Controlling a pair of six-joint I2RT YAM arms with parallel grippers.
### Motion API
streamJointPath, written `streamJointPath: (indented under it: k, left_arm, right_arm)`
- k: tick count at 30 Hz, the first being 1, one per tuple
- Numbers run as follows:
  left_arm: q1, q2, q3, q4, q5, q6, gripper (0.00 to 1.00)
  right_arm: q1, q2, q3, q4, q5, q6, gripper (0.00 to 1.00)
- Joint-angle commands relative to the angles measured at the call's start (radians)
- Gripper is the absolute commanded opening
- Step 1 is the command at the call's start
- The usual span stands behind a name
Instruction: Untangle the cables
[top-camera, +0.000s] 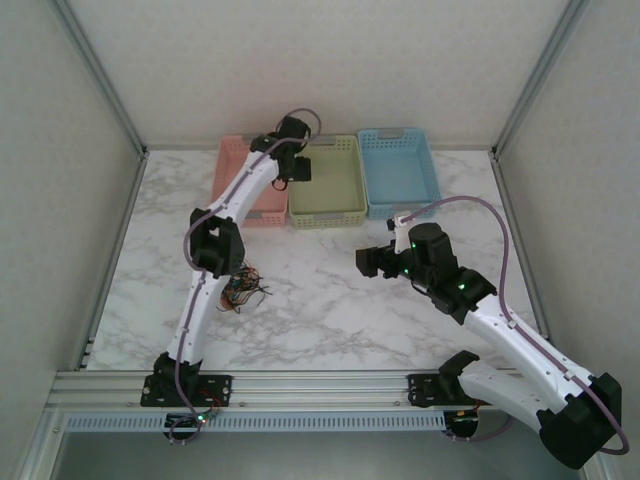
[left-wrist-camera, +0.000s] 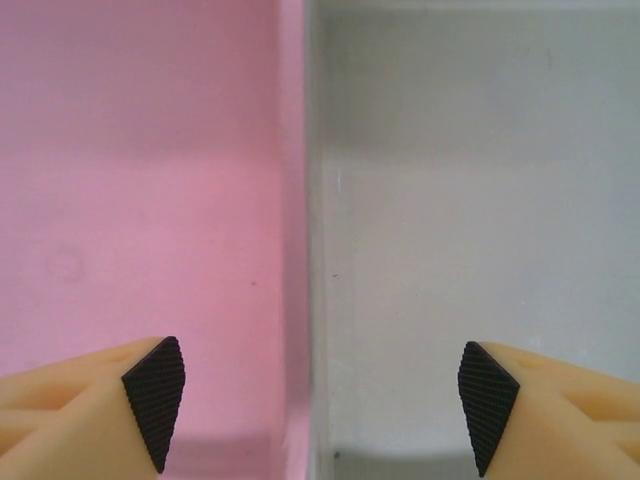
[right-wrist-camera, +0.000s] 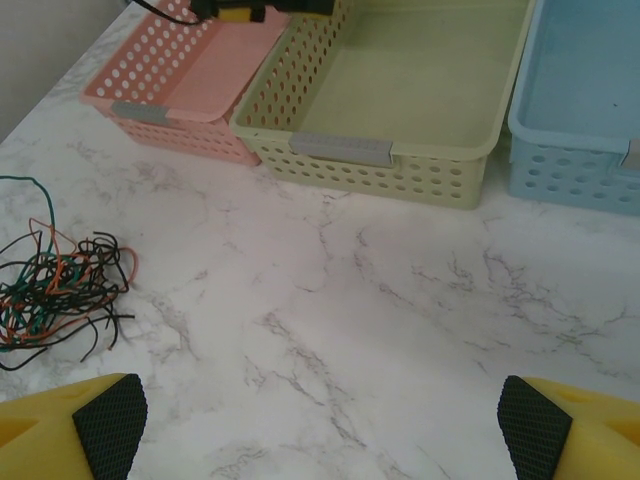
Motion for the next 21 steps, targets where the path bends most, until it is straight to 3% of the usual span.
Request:
streamJointPath:
  k: [1,4,12,16,21]
  left_arm:
    - [0.008,-0.166,-0.001,-0.065,-0.075,0.014,0.75]
    - [0.008,-0.346,-0.181,-0.002,-0.091,0.019,0.75]
    - [0.008,-1.024,-1.002,0.297,-0.044,-0.112,0.75]
    - [0.006,-1.290,-1.345,0.351,0.016,-0.192,0.72]
    - [0.005,-1.577,-1.608,0.285,0.056,-0.260,0.72]
  right_arm:
    - [0.006,-0.026,-0.007,0.015,0.005,0.028,0.94]
    - [0.006,-0.037,-0.007,0.013,-0.024,0.044,0.94]
    - [0.013,0.017,0.015,0.046,-0.214,0.126,0.86]
    - [0.052,0.094,0.047,0.042,-0.245,0.137,0.82]
    - [0.108,0.249,0.084,0.122,-0.311,0.208,0.79]
